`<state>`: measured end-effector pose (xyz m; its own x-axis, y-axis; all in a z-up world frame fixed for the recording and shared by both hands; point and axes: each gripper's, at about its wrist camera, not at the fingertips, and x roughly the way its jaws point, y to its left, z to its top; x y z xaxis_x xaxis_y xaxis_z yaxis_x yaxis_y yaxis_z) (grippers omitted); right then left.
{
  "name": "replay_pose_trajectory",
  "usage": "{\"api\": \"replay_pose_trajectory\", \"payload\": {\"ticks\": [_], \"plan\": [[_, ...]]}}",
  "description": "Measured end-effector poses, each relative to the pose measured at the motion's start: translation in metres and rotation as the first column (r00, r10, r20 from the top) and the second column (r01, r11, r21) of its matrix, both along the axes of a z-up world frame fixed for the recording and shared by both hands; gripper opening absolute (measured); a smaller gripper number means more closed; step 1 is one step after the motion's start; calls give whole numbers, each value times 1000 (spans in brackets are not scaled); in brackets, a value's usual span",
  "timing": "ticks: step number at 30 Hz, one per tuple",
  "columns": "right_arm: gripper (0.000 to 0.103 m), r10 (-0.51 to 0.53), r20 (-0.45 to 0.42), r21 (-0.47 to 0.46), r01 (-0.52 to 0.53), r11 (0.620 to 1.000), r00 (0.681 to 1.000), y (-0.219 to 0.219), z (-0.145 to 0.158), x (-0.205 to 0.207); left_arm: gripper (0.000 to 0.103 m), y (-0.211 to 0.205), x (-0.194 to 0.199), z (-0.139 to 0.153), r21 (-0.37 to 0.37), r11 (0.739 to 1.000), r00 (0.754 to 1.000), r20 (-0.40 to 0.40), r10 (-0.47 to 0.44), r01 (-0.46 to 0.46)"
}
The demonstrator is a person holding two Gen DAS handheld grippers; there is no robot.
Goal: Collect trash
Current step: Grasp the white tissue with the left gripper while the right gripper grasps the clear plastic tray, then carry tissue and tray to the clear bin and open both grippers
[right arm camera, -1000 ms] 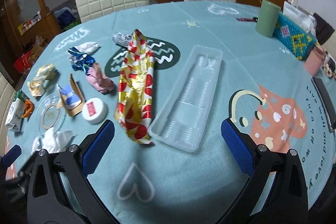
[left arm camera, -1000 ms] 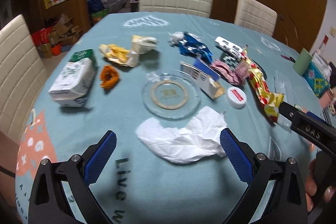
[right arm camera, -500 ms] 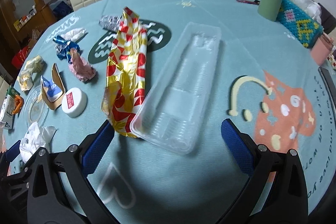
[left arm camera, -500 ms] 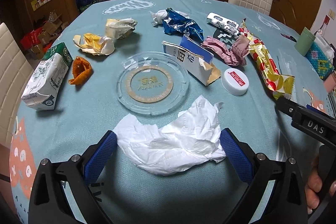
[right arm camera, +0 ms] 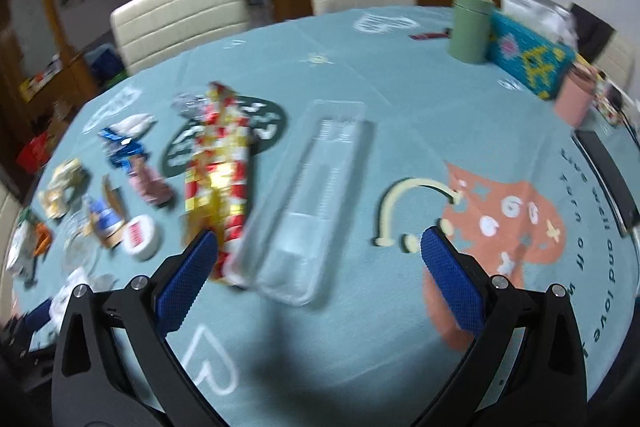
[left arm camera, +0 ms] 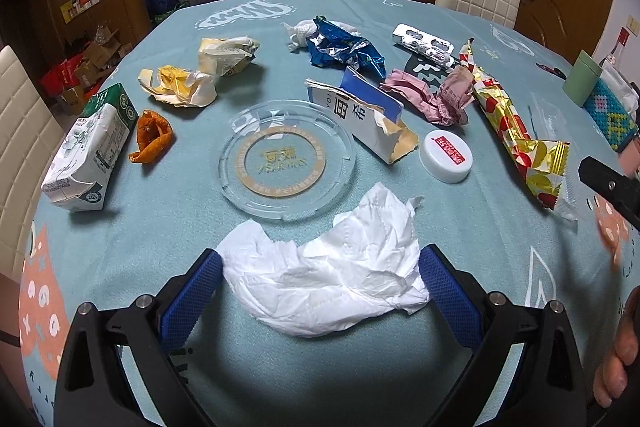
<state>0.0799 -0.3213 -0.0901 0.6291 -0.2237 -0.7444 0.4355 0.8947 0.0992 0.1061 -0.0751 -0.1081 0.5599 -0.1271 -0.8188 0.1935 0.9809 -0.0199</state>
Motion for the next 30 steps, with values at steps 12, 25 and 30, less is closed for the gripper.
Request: {"api": "replay_pose_trajectory", "payload": {"ticks": [12,25,30], "plan": [[76,55,-58,34,-53,998,997,8,-23,18,97,1,0,-2,-11,1000,1000,8,3,-3],[53,71,7,13,-71,997,997,17,-6,-5,20,13,-12,9,-76,997,999,50,3,1],[53,98,59,-41,-96,995,993,30,13,-17,15,15,-22,18,-82,997,995,95,-5,13]]}}
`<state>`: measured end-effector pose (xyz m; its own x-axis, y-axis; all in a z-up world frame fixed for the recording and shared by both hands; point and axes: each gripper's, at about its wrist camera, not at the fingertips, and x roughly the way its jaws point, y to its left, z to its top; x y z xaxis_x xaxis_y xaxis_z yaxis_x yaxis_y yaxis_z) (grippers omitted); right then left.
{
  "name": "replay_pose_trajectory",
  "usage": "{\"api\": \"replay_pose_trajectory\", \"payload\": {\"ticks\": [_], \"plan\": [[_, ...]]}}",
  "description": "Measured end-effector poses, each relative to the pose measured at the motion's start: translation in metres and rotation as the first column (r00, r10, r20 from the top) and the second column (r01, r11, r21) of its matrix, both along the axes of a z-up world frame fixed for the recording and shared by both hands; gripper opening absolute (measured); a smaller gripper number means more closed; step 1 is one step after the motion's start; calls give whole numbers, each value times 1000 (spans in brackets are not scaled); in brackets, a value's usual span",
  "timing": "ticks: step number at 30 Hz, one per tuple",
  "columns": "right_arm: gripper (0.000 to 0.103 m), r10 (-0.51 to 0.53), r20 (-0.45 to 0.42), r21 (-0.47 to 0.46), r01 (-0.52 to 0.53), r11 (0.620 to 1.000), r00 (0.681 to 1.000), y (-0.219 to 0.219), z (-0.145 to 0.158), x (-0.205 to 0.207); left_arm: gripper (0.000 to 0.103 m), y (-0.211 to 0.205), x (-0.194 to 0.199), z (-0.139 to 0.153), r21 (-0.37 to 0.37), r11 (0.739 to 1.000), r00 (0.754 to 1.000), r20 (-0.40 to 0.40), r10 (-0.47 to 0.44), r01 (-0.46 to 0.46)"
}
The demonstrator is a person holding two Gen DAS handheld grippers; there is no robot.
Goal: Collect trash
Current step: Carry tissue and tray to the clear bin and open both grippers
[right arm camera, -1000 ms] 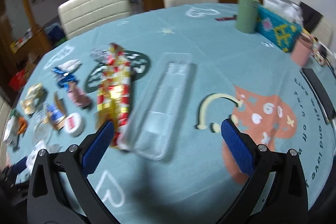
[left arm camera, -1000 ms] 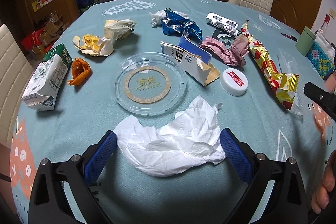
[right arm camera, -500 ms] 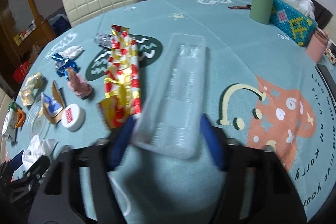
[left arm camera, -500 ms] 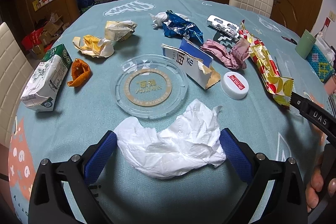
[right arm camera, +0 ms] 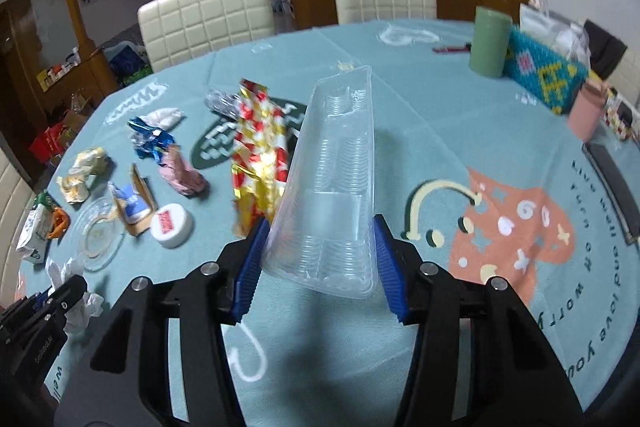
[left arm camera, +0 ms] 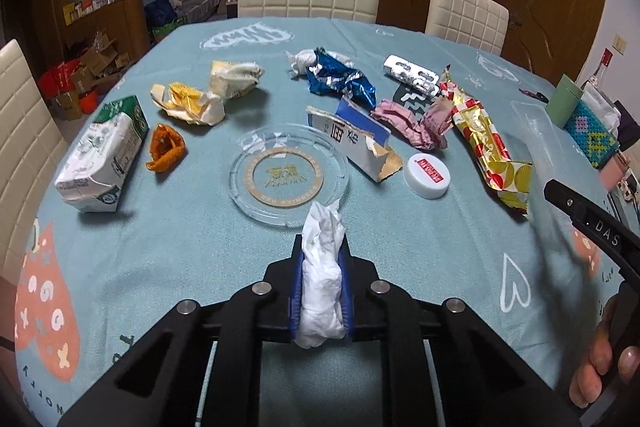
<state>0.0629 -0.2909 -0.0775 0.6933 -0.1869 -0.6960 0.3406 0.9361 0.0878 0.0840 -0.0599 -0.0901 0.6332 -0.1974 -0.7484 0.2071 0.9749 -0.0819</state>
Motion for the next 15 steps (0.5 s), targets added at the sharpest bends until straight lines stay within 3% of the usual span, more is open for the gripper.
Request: {"api": "replay_pose_trajectory", "payload": {"ticks": [7,15], "plan": [[53,146,63,-66,-142,988,987,46,24,-4,14,24,-16,21,-45,999,995,93,33,-29],[53,416,81,-125,-405,906,906,129,35,5,14,65,-28,32,-51,994,984,143,106,-99]]}}
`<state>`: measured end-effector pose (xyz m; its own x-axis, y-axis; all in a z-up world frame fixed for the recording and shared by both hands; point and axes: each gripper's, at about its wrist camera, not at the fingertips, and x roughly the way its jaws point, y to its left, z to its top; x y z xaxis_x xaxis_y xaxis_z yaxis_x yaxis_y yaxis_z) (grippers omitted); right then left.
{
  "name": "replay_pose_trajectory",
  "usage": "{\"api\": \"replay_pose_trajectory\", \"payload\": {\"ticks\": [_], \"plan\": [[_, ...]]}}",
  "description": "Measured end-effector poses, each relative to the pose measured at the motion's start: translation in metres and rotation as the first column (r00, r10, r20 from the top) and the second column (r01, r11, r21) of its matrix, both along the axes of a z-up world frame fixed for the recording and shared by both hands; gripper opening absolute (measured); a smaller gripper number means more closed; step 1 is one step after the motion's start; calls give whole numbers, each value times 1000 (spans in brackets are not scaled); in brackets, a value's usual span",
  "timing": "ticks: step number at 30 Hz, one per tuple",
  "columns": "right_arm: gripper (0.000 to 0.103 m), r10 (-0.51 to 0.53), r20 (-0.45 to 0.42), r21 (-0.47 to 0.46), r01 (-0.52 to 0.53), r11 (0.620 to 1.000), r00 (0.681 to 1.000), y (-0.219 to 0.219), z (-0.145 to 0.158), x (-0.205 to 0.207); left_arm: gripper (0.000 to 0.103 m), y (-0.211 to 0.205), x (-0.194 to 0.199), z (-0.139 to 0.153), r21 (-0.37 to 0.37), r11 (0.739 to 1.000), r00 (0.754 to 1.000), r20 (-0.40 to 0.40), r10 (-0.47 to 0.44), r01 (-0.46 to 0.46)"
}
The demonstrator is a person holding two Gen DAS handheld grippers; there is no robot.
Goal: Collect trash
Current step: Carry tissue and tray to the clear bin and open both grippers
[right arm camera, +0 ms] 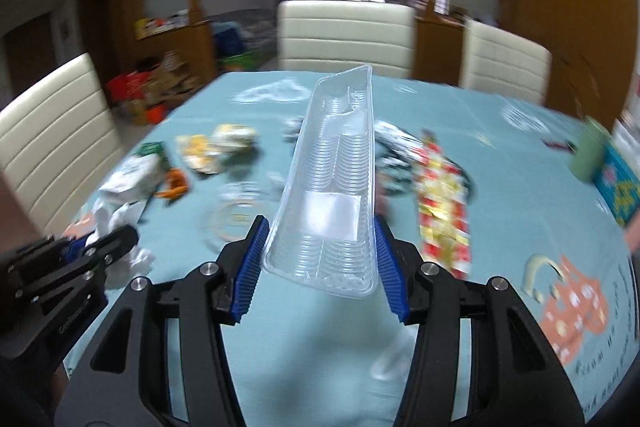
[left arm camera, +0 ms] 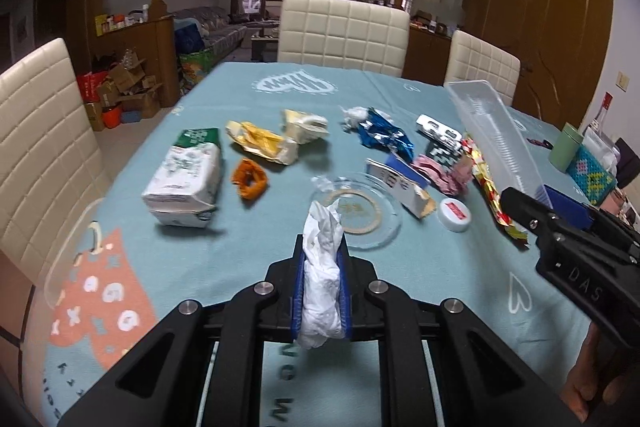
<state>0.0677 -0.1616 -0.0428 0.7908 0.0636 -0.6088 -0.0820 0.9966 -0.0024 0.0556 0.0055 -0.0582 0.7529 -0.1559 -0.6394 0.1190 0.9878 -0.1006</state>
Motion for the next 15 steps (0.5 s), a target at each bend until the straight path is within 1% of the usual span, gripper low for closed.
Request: {"api": "replay_pose_trajectory", "payload": {"ticks": [3,6,9,10,13,15], "plan": [[53,102,-3,-11,-102,995,995,35,4,7,14,23,-3,5,9,999,999,25,47,-47],[53,201,-18,-22,-201,979,979,70,7,15,14,55,-7,9,11,993,992,53,114,-115],[54,306,-42,-27,-307,951,951,111,8,25,14,91,-5,11,9,984,983,55,177,-178],[54,345,-54,-26,-347,937,937,128,7,30,14,103,-4,10,10,980,979,52,197,-197],[54,418,-82,-38,-421,906,905,170,2,40,14,139,1,8,9,965,965,45,260,-261],[54,449,-100,-54,-455,889,888,196,-2,47,14,165,7,5,0,954,953,26,301,-301]]}}
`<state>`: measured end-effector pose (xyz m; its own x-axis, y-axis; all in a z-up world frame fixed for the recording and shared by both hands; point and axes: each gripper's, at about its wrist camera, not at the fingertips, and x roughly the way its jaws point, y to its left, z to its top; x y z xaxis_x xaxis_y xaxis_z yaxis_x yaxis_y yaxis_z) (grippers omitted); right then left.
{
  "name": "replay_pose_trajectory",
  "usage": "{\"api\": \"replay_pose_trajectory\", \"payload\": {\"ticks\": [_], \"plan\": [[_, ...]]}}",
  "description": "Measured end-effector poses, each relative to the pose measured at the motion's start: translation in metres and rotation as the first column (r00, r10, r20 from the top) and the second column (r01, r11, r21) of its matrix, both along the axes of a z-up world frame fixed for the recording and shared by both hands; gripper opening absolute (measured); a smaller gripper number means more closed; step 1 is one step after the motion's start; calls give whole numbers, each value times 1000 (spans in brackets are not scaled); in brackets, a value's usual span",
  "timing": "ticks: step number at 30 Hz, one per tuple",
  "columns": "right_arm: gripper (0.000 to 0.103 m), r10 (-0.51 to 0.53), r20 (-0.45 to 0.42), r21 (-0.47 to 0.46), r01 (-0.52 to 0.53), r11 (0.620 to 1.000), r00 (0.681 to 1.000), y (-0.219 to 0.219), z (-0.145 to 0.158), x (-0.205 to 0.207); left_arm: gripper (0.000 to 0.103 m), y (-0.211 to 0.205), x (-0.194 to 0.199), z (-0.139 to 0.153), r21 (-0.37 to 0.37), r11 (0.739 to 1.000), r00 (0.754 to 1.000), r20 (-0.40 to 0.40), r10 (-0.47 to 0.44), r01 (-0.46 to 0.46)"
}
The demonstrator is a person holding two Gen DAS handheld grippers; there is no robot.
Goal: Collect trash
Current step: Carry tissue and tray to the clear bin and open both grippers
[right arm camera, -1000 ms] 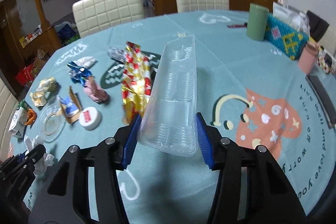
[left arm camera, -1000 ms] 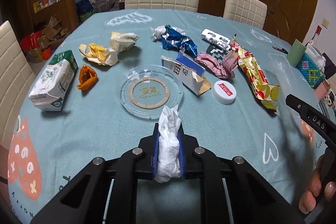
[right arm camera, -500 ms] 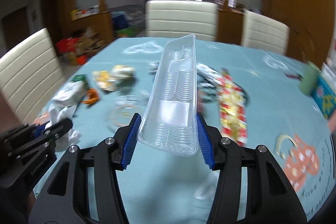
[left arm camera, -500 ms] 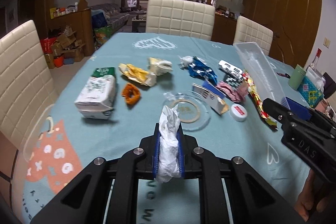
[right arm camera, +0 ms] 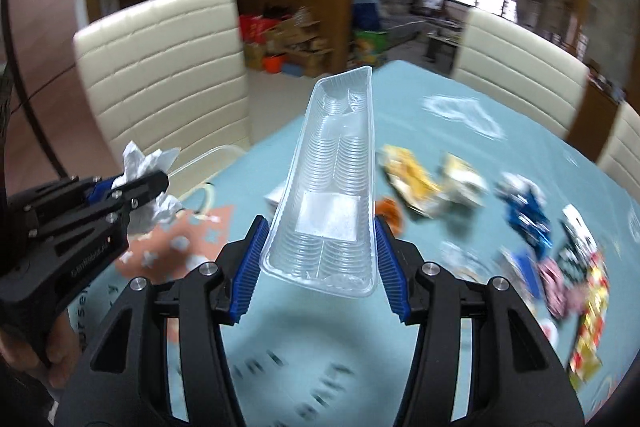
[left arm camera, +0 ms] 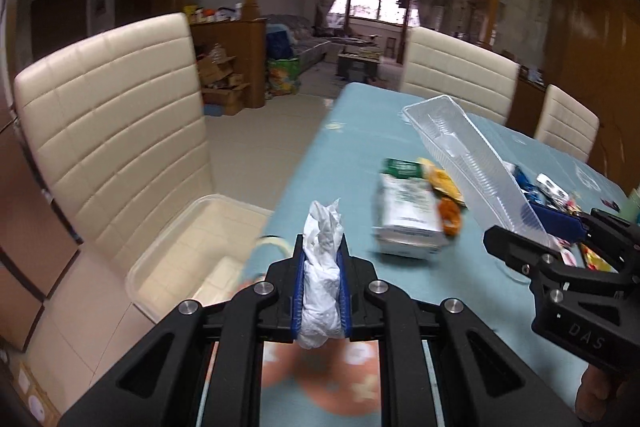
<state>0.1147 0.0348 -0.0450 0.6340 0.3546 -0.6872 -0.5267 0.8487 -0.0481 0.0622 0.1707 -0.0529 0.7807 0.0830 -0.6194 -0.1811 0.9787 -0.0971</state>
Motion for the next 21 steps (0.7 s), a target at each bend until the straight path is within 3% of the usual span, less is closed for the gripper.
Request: {"api": "replay_pose_trajectory", "payload": {"ticks": [8,15,17,19,21], "plan": [[55,109,-15,-56,-110,992,994,82,-16,29,14,79,19,-11,-19,995,994,-41,101,-102],[56,132,-59,-80,-137,987,989,119,-38,60,17,104,33,-25,-31,993,991,-67,115,-117],[56,134,-70,-84,-140,987,988,126,-42,64,26,111,39,-31,-37,991,989,-87,123,-127],[56,138,-81,-85,-145,986,987,124,-45,65,57,118,44,-38,-51,988,984,-112,137,-144],[58,138,-86,-87,-145,986,987,123,-48,66,66,120,44,-42,-67,985,983,-107,148,-156]]}}
